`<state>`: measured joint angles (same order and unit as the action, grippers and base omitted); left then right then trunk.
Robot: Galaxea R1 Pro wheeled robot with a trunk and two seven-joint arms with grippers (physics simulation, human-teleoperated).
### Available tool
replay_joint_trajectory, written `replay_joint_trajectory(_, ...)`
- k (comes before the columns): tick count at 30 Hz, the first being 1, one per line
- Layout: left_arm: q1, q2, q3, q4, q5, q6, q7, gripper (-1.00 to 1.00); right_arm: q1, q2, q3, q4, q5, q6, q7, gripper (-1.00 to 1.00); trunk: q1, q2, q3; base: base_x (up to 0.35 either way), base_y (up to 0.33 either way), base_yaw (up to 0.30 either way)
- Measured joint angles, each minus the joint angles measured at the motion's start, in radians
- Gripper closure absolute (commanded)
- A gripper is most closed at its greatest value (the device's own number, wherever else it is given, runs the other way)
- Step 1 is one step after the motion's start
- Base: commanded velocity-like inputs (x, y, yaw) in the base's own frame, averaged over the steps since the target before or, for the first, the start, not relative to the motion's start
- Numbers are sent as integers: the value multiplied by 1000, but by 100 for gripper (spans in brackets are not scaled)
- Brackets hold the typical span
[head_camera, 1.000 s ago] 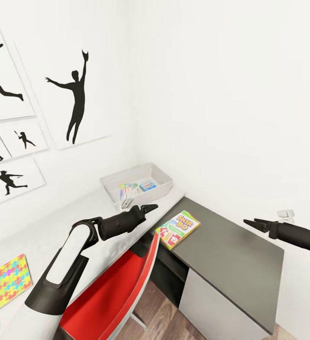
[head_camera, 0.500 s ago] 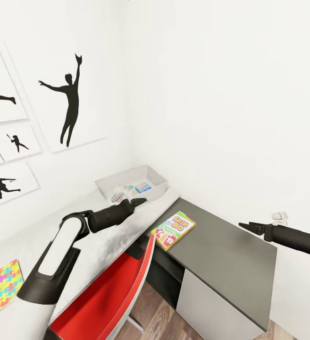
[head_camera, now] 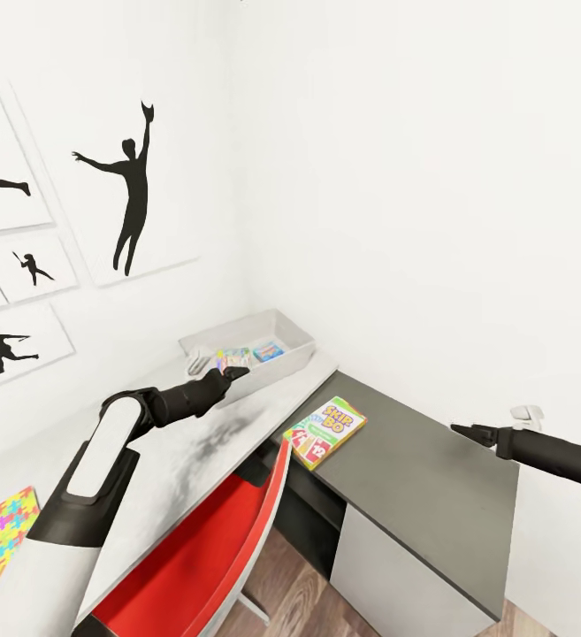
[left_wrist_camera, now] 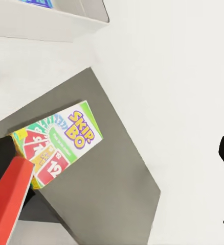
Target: Put all the toys in the child's room - the three board games (two on the bed and one on the table), the two jigsaw puzzles on the table, and the tennis ball on the table - inside the toy box on the table in the child's room.
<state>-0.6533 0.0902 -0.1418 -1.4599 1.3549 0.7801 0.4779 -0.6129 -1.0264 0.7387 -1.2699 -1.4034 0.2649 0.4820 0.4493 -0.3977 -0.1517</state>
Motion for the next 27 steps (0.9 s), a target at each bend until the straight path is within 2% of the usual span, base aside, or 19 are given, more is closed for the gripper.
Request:
replay_joint_trajectory(13, 60, -7, -29, -94, -1, -1, -2, -100, 45, 0, -3, 14, 0, -11, -19, -100, 0, 0, 7, 0, 0, -159)
replay_joint_trajectory(27, 78, -1, -35, -114, -3, 0, 5, -100, 51, 11, -4, 14, 4, 4, -27, -100, 0, 0, 22, 0, 0, -218)
